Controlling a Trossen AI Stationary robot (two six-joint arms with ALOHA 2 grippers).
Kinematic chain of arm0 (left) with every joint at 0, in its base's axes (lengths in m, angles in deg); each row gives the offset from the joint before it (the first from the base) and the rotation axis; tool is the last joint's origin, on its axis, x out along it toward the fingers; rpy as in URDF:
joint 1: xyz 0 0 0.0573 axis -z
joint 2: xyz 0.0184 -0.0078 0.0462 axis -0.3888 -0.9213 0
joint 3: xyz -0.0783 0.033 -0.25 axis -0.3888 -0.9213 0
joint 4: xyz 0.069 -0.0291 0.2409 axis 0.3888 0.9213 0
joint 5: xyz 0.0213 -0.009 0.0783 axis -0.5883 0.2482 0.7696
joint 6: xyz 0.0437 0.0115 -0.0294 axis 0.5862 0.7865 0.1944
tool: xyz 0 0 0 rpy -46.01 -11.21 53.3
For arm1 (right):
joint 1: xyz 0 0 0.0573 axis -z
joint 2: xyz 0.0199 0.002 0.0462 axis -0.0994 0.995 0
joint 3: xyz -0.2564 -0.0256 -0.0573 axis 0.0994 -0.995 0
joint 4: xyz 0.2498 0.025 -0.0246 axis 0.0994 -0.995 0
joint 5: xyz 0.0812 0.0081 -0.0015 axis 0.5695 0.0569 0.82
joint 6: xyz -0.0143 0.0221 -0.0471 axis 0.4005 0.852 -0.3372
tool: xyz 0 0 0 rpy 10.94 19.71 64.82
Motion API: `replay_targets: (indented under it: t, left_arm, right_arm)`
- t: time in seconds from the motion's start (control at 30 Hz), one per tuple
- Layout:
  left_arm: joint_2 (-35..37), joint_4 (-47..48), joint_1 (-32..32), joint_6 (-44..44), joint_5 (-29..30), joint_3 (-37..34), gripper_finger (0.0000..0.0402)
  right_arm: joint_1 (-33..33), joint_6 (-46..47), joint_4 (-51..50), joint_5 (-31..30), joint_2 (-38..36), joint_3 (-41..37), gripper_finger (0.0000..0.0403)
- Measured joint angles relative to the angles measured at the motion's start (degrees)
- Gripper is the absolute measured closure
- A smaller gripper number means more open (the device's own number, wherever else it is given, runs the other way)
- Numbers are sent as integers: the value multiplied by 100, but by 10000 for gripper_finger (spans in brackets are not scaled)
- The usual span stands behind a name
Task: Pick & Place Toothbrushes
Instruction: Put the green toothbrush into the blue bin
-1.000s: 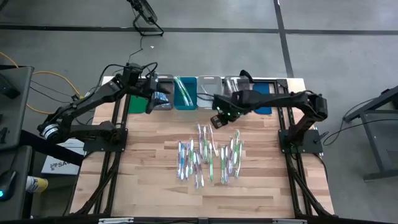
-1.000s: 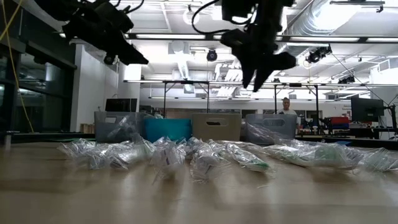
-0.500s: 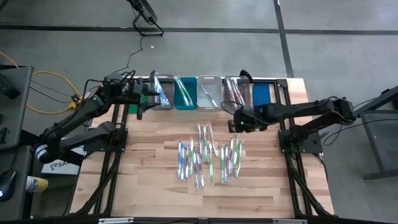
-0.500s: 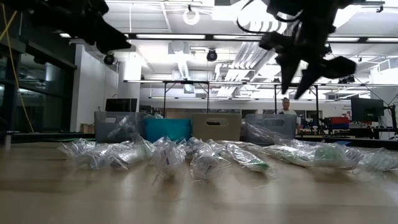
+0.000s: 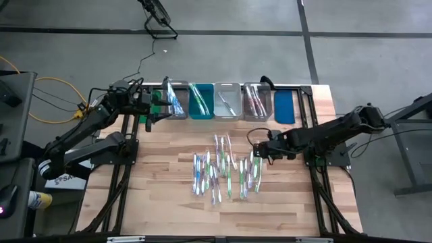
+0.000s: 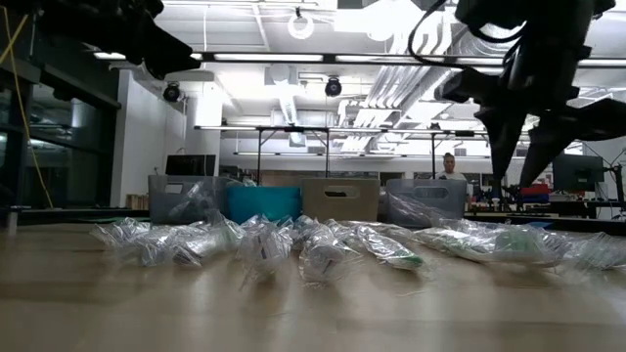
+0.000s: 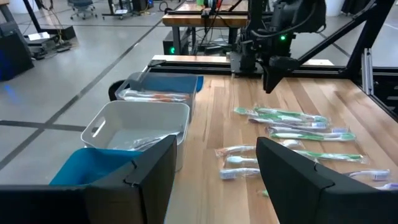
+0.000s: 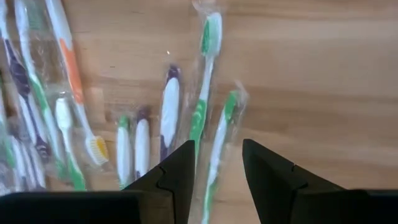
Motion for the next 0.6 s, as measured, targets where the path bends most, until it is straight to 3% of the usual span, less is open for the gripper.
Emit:
replay_targets:
  t: [0.33,0.6]
  left_arm:
    - [0,134,0,231,-8,0,183]
    - [0,358,-7,583,-24,0,183]
  right_arm:
    - [-296,687,223,157,235,0,275]
    - [-318,687,816,934,1102,0,275]
